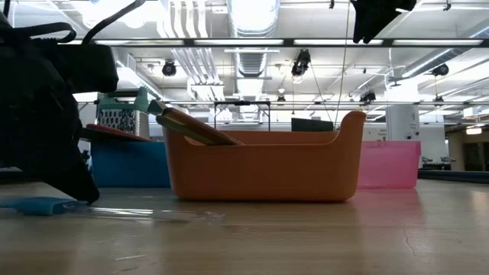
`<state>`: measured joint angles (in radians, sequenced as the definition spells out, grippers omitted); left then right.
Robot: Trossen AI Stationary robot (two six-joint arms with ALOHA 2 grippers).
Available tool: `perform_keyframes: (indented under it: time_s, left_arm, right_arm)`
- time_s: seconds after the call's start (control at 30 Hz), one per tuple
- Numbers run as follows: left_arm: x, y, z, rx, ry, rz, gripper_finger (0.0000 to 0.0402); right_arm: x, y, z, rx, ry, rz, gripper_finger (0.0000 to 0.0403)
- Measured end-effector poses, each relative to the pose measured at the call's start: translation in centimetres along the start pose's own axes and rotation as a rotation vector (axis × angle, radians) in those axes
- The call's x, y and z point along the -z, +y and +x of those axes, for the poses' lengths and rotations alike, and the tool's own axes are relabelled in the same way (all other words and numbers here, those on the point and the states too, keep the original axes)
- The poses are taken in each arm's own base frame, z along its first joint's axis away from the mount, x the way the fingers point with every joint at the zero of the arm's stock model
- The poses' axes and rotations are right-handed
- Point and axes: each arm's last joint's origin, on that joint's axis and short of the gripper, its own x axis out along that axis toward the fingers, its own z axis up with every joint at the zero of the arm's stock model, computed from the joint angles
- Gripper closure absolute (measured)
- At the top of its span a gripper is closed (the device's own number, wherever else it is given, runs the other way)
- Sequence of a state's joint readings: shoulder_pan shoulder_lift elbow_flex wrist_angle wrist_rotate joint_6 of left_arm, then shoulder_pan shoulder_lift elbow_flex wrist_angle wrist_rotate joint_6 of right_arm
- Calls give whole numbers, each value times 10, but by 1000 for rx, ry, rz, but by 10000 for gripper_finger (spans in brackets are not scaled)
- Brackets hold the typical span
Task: Pick & Place Kitchen Items
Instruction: Put the blue spatula into the red bin
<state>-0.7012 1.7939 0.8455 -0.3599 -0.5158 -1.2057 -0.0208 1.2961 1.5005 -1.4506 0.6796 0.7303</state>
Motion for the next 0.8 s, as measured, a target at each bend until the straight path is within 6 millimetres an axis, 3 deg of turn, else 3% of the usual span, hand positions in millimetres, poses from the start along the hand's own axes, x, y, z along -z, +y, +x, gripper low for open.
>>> perform_keyframes:
  time_s: [0.2, 0.37, 0.5, 0.8]
  left_arm:
    - [-10, -6, -14, 59, -17, 67, 301]
    - [-23, 2, -40, 91, 20, 129, 309]
    - [-29, 6, -56, 155, 31, 68, 283]
    - [-28, 1, -54, 218, 64, -2, 161]
  right_arm:
    - [-1, 0, 1, 2, -1, 0, 220]
    - [-2, 0, 1, -4, -9, -8, 218]
    - [-2, 0, 1, -7, -8, -10, 220]
    - [-3, 0, 1, -11, -8, -8, 220]
